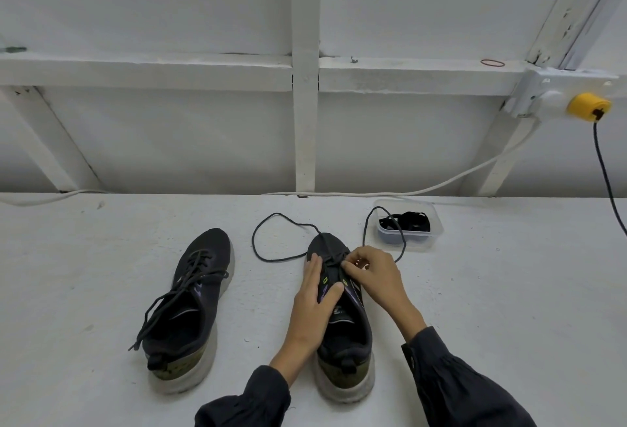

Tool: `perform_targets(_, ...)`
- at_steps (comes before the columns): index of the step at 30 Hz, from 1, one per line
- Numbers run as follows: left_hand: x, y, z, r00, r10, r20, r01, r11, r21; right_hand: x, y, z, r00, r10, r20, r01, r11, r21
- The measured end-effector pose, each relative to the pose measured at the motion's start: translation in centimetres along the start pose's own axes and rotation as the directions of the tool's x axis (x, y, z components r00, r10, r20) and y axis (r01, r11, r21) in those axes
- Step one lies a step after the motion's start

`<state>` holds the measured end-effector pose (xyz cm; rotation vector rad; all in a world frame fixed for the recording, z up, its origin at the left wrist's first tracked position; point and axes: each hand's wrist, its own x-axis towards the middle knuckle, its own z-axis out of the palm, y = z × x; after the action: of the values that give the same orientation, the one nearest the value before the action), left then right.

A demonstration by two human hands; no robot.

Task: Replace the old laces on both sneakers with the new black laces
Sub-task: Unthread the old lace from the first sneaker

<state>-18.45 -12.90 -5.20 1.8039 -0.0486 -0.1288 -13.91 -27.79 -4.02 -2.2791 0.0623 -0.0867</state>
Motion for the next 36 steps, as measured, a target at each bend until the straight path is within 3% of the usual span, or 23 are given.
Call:
perform_targets(5, 0.0, 0.2, 0.0, 0.999, 0.013, 0.042, -0.017, 0.997, 0.078, 1.0, -0.9, -0.2, 0.998, -0.011, -0.068, 0.004, 0.995, -0.103)
perform_targets(10, 0.1, 0.1, -0.3, 0.999, -0.011, 0.034, 0.009, 0.997, 0.071, 1.1, 0.0, -0.8, 0.996, 0.011, 0.087, -0.022, 0.992, 0.123)
perform_targets(16, 0.0, 0.3, -0.4, 0.998, -0.024, 0.058, 0.016, 0.990, 0.139, 2.0, -0.3, -1.3, 0.996, 0.038, 0.078, -0.040, 0.999, 0.020)
perform_targets(21, -0.1, 0.6, -0.4, 0.996, -0.044, 0.074, 0.030, 0.983, 0.181, 2.6, -1.8, -2.3, 0.997, 0.065, -0.035, -0.052, 0.956, 0.288)
perform_targets(23, -0.1, 0.6, -0.4, 0.996, -0.050, 0.069, 0.037, 0.984, 0.175, 2.3, -1.7, -2.5, 0.998, 0.043, 0.041, -0.054, 0.954, 0.295)
perform_targets(26, -0.1, 0.7, -0.5, 0.996, -0.051, 0.066, 0.038, 0.982, 0.183, 1.9, -1.0, -2.5, 0.976, 0.038, 0.214, -0.076, 0.982, 0.174)
perform_targets(29, -0.2, 0.7, -0.4, 0.996, -0.050, 0.072, 0.035, 0.980, 0.195, 2.1, -0.8, -2.5, 0.976, 0.041, 0.213, -0.075, 0.986, 0.152)
perform_targets(31, -0.2, 0.7, -0.4, 0.996, -0.050, 0.074, 0.036, 0.981, 0.191, 2.4, -1.3, -3.0, 0.990, 0.051, 0.128, -0.086, 0.954, 0.288)
perform_targets(34, -0.2, 0.6, -0.3, 0.996, -0.055, 0.074, 0.041, 0.981, 0.188, 2.7, -2.1, -4.4, 0.993, 0.116, -0.011, -0.089, 0.815, 0.573)
perform_targets(36, -0.2, 0.5, -0.3, 0.996, -0.057, 0.072, 0.042, 0.980, 0.194, 2.5, -2.0, -4.8, 0.991, 0.131, 0.006, -0.108, 0.791, 0.602)
